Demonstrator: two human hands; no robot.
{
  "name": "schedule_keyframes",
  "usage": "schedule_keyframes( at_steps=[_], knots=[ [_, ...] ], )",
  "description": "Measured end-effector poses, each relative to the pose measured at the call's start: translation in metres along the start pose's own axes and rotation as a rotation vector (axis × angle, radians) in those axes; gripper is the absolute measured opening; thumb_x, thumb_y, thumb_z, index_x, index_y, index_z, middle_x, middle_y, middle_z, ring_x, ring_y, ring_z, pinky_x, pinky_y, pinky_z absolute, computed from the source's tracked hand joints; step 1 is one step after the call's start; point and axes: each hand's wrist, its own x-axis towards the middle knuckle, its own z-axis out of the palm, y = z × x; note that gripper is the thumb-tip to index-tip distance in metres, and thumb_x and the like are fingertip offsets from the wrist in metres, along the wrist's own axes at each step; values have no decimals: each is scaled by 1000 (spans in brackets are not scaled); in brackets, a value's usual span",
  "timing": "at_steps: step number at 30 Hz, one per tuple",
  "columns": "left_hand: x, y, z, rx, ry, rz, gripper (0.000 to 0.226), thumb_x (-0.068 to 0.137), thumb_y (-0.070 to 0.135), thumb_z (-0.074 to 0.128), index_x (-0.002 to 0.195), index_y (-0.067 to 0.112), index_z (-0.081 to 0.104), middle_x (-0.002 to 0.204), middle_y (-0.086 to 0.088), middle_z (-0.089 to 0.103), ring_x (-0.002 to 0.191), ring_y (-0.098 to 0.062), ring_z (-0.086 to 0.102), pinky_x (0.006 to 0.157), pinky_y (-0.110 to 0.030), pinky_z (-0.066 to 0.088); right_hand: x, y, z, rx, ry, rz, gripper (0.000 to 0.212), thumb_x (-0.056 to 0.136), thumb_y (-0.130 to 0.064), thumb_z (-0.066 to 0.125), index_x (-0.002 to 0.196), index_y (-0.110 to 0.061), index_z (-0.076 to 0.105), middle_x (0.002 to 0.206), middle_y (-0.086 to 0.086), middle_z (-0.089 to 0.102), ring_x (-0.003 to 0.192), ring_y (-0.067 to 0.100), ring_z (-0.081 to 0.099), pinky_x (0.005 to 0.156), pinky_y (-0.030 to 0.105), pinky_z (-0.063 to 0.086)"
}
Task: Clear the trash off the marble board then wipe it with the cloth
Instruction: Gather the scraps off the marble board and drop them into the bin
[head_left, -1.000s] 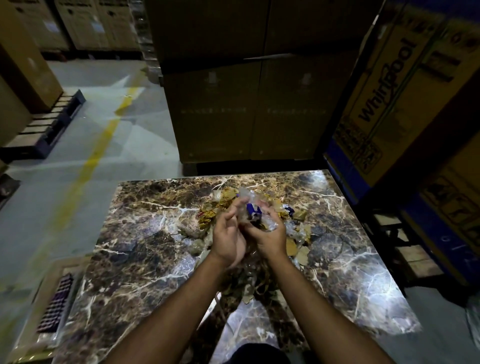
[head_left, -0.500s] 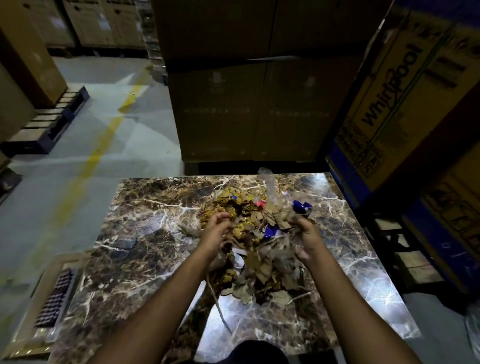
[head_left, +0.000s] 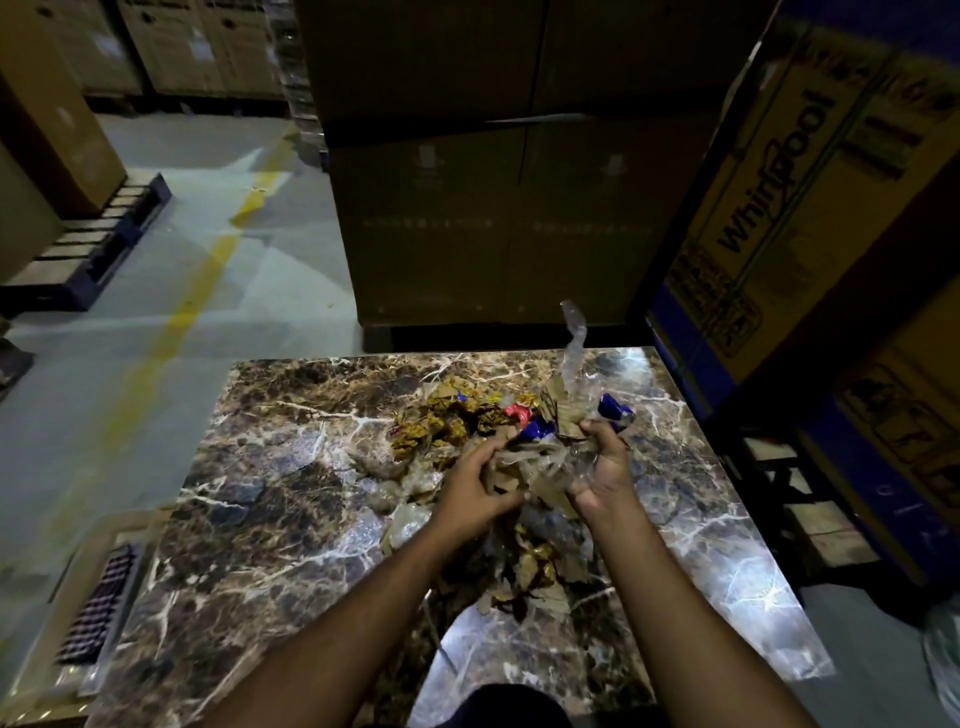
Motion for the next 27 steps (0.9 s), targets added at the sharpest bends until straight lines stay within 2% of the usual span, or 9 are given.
schedule_keyframes(
  at_steps=[4,5,8,9,12,18,21,24,27],
  knots=[
    [10,4,-11,-194,81,-46,47,79,8,83,114,34,66,119,1,66,111,-21,64,84,-25,57,1,4,2,-47,87,-34,24,89,-8,65,68,-14,77,73,2,73,76,23,66,78,43,52],
    [11,8,-13,-280,106,-81,47,78,3,81,110,35,68,117,-1,68,109,-25,66,85,-34,60,-3,6,6,-42,101,-41,7,82,-12,73,77,-10,77,73,3,74,78,25,67,76,44,53],
    [14,24,-14,-542,179,-145,44,76,-6,73,102,30,72,118,-12,68,103,-32,68,86,-52,60,10,24,0,-59,132,-63,111,44,-24,98,142,-2,51,99,15,75,89,32,72,66,45,59],
    [15,30,-14,-659,200,-159,42,79,-10,67,102,25,72,118,-14,67,99,-31,68,82,-48,61,4,26,4,-94,131,-76,116,48,-21,97,149,-3,42,103,17,73,86,30,73,63,44,59],
    [20,43,-15,-938,260,-181,37,87,-10,57,111,16,68,117,-14,68,98,-29,65,85,-46,55,-12,33,18,-148,159,-147,67,83,4,72,140,-13,41,104,16,69,82,26,68,65,44,58],
    [26,66,-21,-1084,268,-119,46,77,24,75,122,20,65,111,-7,73,97,-24,69,75,-37,59,-15,53,24,-254,83,-159,60,83,8,73,126,-29,55,131,20,63,107,37,68,84,50,59],
    [29,66,-30,-921,140,-58,56,74,36,81,127,24,65,134,-5,65,119,-25,64,95,-46,56,-12,54,18,-506,-46,-302,49,74,4,83,105,-30,69,117,14,72,112,38,68,97,58,55],
    [28,65,-34,-633,12,7,66,69,42,84,131,39,63,144,0,57,129,-22,57,100,-49,54,-17,48,14,-834,-172,-447,62,63,-23,81,123,-30,66,127,5,69,118,25,66,96,56,56],
    [30,61,-37,-432,-56,63,73,69,35,89,135,48,58,141,9,58,131,-16,55,101,-47,54,-15,40,14,-1042,-322,-506,85,70,-5,76,142,-40,49,146,-7,54,133,16,54,99,47,56]
  ],
)
